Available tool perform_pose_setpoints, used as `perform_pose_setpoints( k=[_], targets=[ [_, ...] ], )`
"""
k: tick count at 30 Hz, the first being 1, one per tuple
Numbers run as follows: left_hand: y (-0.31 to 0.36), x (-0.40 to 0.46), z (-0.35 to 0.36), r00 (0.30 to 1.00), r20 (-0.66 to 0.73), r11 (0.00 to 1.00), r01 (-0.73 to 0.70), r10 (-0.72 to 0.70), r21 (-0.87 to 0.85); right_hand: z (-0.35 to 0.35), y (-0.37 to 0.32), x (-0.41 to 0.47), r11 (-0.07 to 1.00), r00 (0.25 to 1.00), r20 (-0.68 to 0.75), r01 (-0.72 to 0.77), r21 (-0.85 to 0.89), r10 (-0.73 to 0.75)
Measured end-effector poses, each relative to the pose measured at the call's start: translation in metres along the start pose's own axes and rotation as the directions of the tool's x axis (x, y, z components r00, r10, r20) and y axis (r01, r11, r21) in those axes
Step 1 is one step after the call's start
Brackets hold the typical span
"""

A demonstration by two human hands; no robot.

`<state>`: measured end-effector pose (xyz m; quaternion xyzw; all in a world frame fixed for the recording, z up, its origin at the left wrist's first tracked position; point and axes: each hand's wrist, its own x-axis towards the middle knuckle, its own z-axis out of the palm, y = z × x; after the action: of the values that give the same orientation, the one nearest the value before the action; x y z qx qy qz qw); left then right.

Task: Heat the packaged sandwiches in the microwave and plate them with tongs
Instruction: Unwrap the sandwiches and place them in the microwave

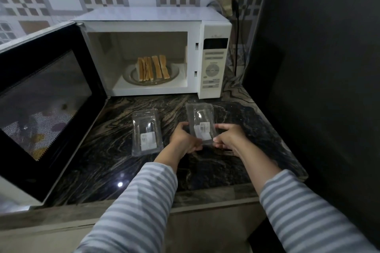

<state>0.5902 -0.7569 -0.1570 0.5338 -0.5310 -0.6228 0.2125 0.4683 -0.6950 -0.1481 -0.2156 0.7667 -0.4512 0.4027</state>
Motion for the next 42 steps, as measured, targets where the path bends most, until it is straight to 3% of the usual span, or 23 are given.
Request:
perform_pose_setpoints(
  k=[4, 14, 25, 31, 33, 35, 37, 39, 42],
  targets=[
    [-0.002, 0.007, -0.004, 0.997, 0.048, 0.997, 0.055, -0.052, -0.062, -0.002, -0.002, -0.001, 1.0, 0.999, 0.037, -0.016, 0.022, 0.015],
    [-0.003, 0.013, -0.002, 0.996, 0.083, 0.999, 0.027, -0.023, -0.041, -0.002, -0.001, 0.005, 0.999, 0.998, 0.053, -0.028, 0.037, 0.026],
    [0.009, 0.01, -0.002, 0.991, -0.026, 0.99, 0.13, -0.131, -0.05, -0.003, -0.003, 0.005, 0.998, 0.998, 0.038, -0.055, 0.026, 0.054],
    [0.005, 0.0, -0.001, 0.998, -0.039, 0.998, 0.055, -0.054, 0.031, 0.002, -0.001, 0.002, 0.999, 1.0, -0.012, -0.012, -0.04, 0.011],
    [0.003, -0.003, -0.001, 0.999, -0.03, 0.993, 0.015, -0.012, 0.121, 0.001, -0.002, -0.002, 0.997, 1.0, -0.01, 0.01, -0.073, -0.011],
    [0.001, -0.006, -0.004, 0.997, -0.019, 0.958, -0.073, 0.081, 0.277, -0.002, 0.001, -0.006, 0.973, 0.995, -0.019, 0.09, -0.213, -0.096],
    [0.002, -0.011, -0.013, 0.977, -0.032, 0.785, -0.149, 0.211, 0.601, -0.004, 0.003, -0.009, 0.877, 0.972, -0.038, 0.192, -0.44, -0.232],
    [0.006, -0.018, -0.022, 0.917, -0.1, 0.59, -0.163, 0.386, 0.791, -0.004, -0.001, -0.011, 0.771, 0.934, -0.083, 0.233, -0.593, -0.346],
    [0.01, -0.024, -0.035, 0.742, -0.175, 0.52, -0.263, 0.648, 0.812, 0.008, -0.008, -0.008, 0.745, 0.888, -0.116, 0.295, -0.598, -0.444]
  ],
)
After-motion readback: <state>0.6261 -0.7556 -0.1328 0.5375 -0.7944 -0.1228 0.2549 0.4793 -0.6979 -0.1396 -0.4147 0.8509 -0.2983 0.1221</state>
